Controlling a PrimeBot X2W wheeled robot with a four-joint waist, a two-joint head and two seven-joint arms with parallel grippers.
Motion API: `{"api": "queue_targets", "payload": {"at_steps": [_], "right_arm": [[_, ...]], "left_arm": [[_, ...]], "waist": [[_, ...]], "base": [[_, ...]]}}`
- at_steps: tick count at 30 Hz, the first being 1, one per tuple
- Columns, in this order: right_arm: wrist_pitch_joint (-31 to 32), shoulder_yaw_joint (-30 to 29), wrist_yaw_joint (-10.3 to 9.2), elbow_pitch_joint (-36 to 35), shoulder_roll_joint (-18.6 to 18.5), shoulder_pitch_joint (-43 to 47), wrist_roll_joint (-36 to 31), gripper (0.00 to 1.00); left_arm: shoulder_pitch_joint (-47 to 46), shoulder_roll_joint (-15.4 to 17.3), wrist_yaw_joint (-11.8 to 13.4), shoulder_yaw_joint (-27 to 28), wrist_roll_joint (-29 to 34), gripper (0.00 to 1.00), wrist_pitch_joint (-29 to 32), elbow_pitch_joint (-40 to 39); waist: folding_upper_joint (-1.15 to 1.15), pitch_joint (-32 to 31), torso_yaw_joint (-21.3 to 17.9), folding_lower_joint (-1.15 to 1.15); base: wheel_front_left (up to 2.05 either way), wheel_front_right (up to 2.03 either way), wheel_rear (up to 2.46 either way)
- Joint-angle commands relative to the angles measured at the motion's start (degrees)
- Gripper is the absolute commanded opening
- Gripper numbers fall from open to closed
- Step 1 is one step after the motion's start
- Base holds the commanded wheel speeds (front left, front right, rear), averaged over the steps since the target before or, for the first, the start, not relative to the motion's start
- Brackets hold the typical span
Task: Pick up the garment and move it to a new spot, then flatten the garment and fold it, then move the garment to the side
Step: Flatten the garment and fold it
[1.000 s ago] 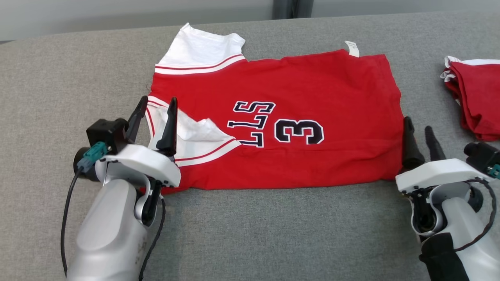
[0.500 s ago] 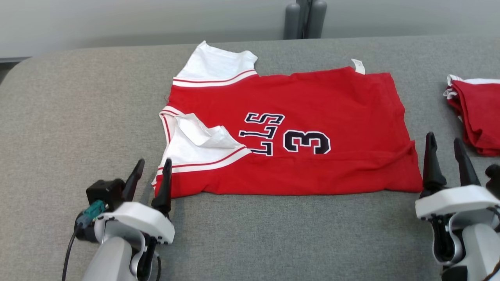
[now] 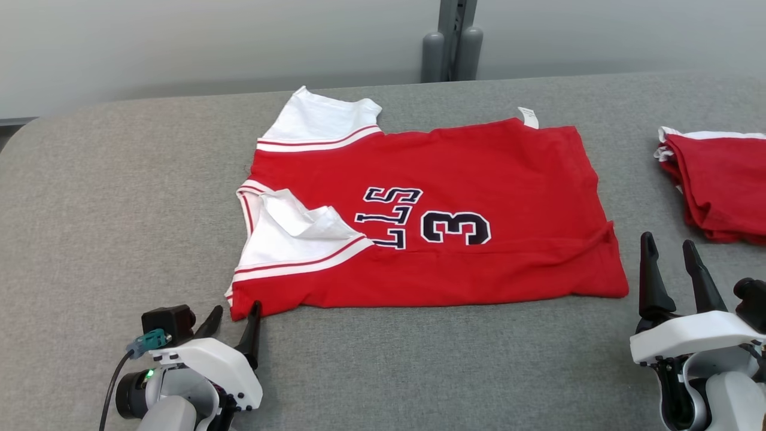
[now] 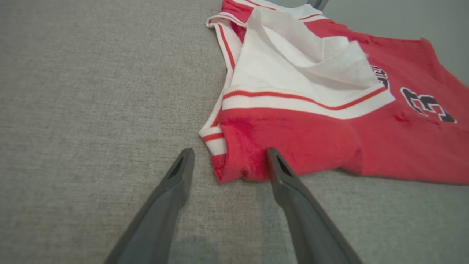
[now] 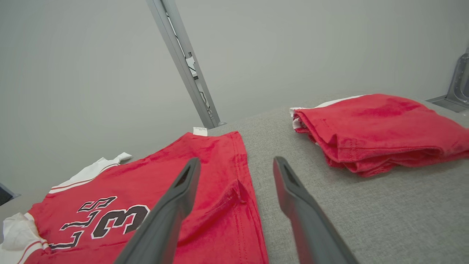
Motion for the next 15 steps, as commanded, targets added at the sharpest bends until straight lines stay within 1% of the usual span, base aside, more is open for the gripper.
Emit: {"api": "queue_targets", "payload": {"at_steps": [1, 4, 5, 6, 7, 8, 9, 10, 15], "right_arm": [[0.2, 0.1, 0.03, -0.4, -0.2, 0.6, 0.3, 1.00], [0.3, 0.4, 0.03, -0.5, -0.2, 0.8, 0.5, 1.00], [0.2, 0.4, 0.03, -0.6, -0.3, 0.8, 0.5, 1.00], [0.2, 0.4, 0.03, -0.6, -0.3, 0.9, 0.6, 1.00], [0.2, 0.4, 0.03, -0.6, -0.3, 0.9, 0.6, 1.00], [0.2, 0.4, 0.03, -0.6, -0.3, 1.0, 0.6, 1.00], [0.2, 0.4, 0.03, -0.5, -0.2, 1.0, 0.6, 1.00], [0.3, 0.3, 0.03, -0.3, -0.2, 1.0, 0.6, 1.00], [1.9, -0.5, 0.03, 1.7, -0.3, 1.2, -0.4, 1.00]], "left_arm": [[-0.6, 0.4, 0.4, 0.2, -0.3, 1.00, 0.2, 0.4], [-1.0, 0.5, 1.0, -0.3, 0.1, 1.00, 1.4, 1.8], [-1.2, 0.4, 1.2, -0.3, -0.1, 0.98, 1.7, 2.1], [-1.3, 0.4, 1.2, -0.5, -0.1, 0.82, 1.9, 2.4], [-1.4, 0.4, 1.4, -0.6, -0.1, 0.49, 2.0, 2.7], [-1.5, 0.4, 1.5, -0.7, 0.1, 0.34, 1.9, 2.8], [-1.6, 0.5, 1.6, -0.9, 0.3, 0.10, 1.8, 3.0], [-1.8, 0.5, 1.6, -1.0, 0.4, 0.00, 1.6, 3.1], [-2.9, 1.0, 2.2, -1.6, 1.3, 0.00, -0.8, 1.9]], "waist": [[0.00, 0.2, -0.6, 0.00], [0.00, 0.4, -1.4, 0.00], [0.00, 0.5, -1.6, 0.00], [0.00, 0.5, -1.7, 0.00], [0.00, 0.6, -1.9, 0.00], [0.00, 0.6, -2.0, 0.00], [0.00, 0.7, -2.1, 0.00], [0.00, 0.7, -2.1, 0.00], [0.00, 0.8, -1.7, 0.00]], "base": [[0.00, 0.00, 0.00], [0.00, 0.00, 0.00], [0.00, 0.00, 0.00], [0.00, 0.00, 0.00], [0.00, 0.00, 0.00], [0.00, 0.00, 0.00], [0.00, 0.00, 0.00], [0.00, 0.00, 0.00], [0.00, 0.00, 0.00]]}}
